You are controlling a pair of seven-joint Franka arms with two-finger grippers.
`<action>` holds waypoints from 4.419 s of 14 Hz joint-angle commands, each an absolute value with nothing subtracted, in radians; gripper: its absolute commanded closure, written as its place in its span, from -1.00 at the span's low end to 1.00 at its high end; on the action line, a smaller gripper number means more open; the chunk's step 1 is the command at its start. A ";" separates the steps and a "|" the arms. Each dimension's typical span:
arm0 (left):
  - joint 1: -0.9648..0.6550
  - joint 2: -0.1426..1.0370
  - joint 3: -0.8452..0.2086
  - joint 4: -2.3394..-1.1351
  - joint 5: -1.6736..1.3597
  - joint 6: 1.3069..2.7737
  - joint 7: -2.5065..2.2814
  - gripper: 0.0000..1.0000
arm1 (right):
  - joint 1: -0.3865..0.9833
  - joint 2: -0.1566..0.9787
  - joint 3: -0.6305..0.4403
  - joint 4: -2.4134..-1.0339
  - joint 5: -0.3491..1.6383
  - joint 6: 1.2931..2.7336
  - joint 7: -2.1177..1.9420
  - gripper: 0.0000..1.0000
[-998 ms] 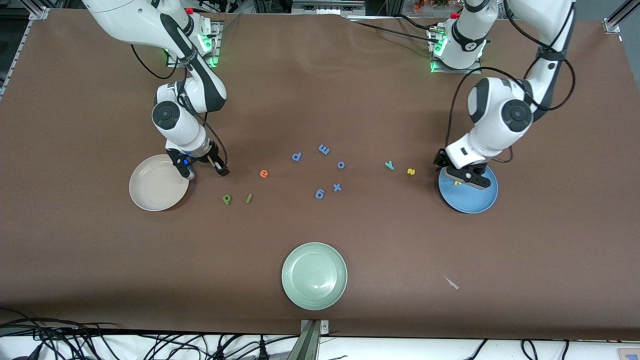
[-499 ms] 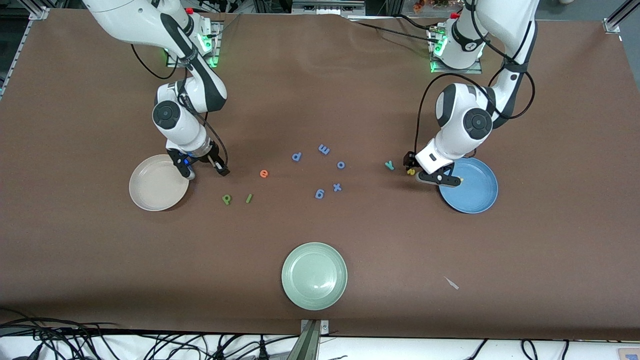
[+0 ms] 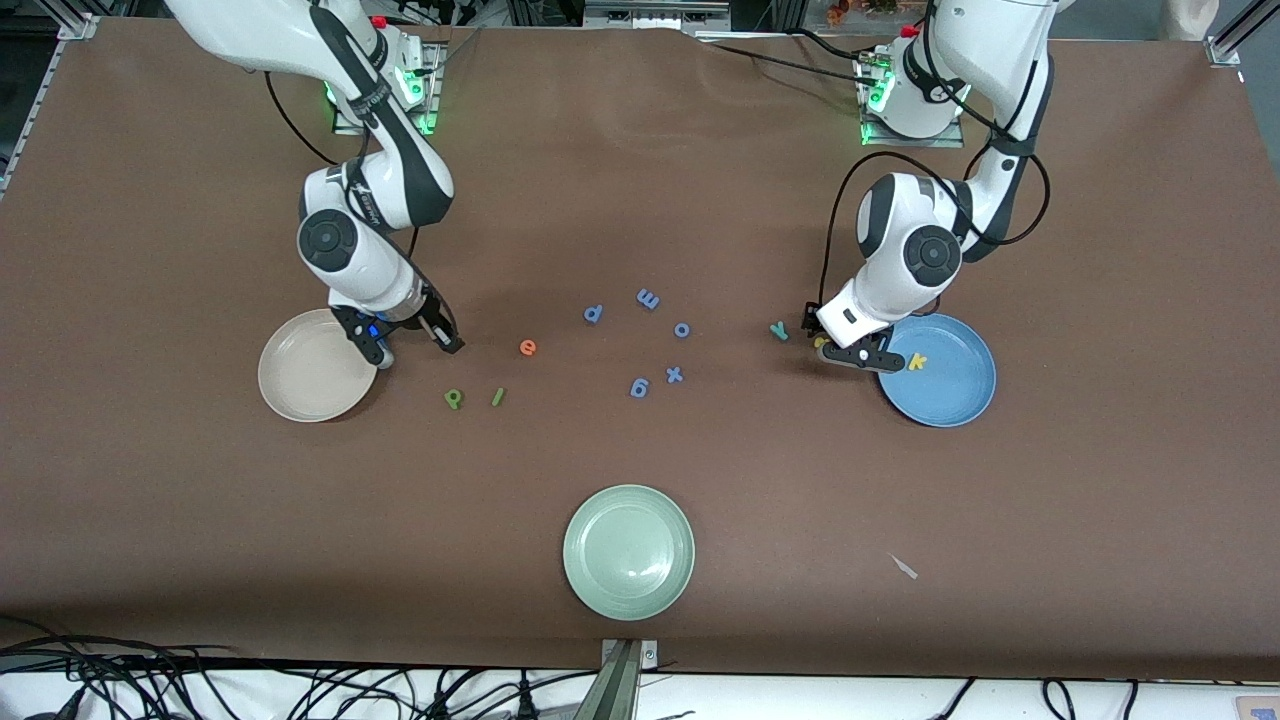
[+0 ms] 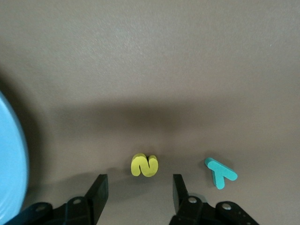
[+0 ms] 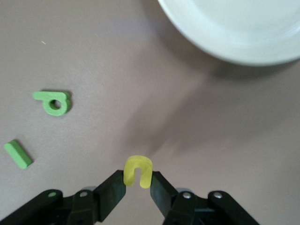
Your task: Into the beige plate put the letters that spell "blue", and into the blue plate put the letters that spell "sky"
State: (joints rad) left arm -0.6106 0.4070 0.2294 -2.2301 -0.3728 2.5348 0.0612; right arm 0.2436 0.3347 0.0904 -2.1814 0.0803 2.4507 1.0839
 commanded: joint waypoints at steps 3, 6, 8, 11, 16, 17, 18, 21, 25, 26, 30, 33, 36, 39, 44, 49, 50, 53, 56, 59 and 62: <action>-0.624 0.446 0.235 -2.210 -0.400 2.568 0.060 -0.22 | 0.233 0.336 -0.030 -2.129 0.091 2.319 0.772 0.95; -0.624 0.451 0.235 -2.210 -0.402 2.569 0.060 0.03 | 0.230 0.354 -0.107 -2.129 0.078 2.318 0.573 0.93; -0.624 0.457 0.235 -2.210 -0.402 2.569 0.061 0.17 | 0.230 0.385 -0.158 -2.112 0.077 2.319 0.467 0.94; -0.624 0.457 0.235 -2.210 -0.400 2.569 0.060 0.51 | 0.229 0.436 -0.218 -2.071 0.078 2.319 0.341 0.78; -0.624 0.442 0.235 -2.209 -0.388 2.569 0.064 0.70 | 0.230 0.430 -0.222 -2.042 0.080 2.316 0.325 -0.99; -0.623 0.425 0.236 -2.210 -0.385 2.566 0.072 0.70 | 0.233 0.422 -0.221 -2.036 0.080 2.309 0.327 -0.99; -0.618 0.407 0.236 -2.210 -0.356 2.560 0.074 0.72 | 0.239 0.422 -0.216 -2.013 0.084 2.274 0.333 -0.99; -0.585 0.384 0.245 -2.212 -0.161 2.559 0.075 0.76 | 0.265 0.434 -0.198 -1.892 0.094 2.108 0.395 -0.99; -0.578 0.376 0.259 -2.210 -0.155 2.557 0.066 0.47 | 0.337 0.460 -0.155 -1.833 0.097 2.089 0.503 -0.99; -0.580 0.374 0.259 -2.206 -0.163 2.557 0.060 0.13 | 0.356 0.468 -0.147 -1.822 0.095 2.089 0.503 -0.99; -0.589 0.406 0.253 -2.126 -0.205 2.559 0.048 -0.22 | 0.416 0.543 -0.115 -1.764 0.092 2.094 0.488 -0.99; -0.620 0.504 0.253 -2.042 -0.398 2.560 0.031 -0.24 | 0.425 0.584 -0.113 -1.755 0.086 2.132 0.372 -0.99; -0.637 0.567 0.253 -2.022 -0.446 2.577 0.020 -0.27 | 0.410 0.601 -0.115 -1.753 0.095 2.154 0.192 -0.99; -0.638 0.574 0.253 -2.022 -0.443 2.586 0.020 -0.29 | 0.423 0.637 -0.110 -1.755 0.095 2.242 0.173 -0.99; -0.638 0.580 0.255 -2.019 -0.434 2.588 0.029 -0.11 | 0.426 0.666 -0.072 -1.755 0.092 2.319 0.132 -0.99; -0.641 0.597 0.261 -1.997 -0.434 2.609 0.029 -0.16 | 0.426 0.676 -0.072 -1.755 0.087 2.339 0.088 -0.98; -0.641 0.601 0.261 -1.997 -0.434 2.614 0.029 -0.17 | 0.425 0.684 -0.072 -1.755 0.089 2.344 0.053 -0.91; -0.641 0.612 0.273 -1.997 -0.433 2.623 0.041 -0.15 | 0.420 0.686 -0.072 -1.755 0.092 2.344 0.017 -0.64; -0.643 0.618 0.275 -1.999 -0.431 2.625 0.043 0.02 | 0.419 0.683 -0.072 -1.755 0.092 2.339 0.014 -0.28; -0.644 0.618 0.275 -2.000 -0.420 2.625 0.043 0.58 | 0.417 0.683 -0.072 -1.755 0.094 2.338 -0.001 0.02; -0.644 0.614 0.275 -2.000 -0.414 2.623 0.043 0.79 | 0.413 0.683 -0.074 -1.755 0.094 2.338 -0.002 0.21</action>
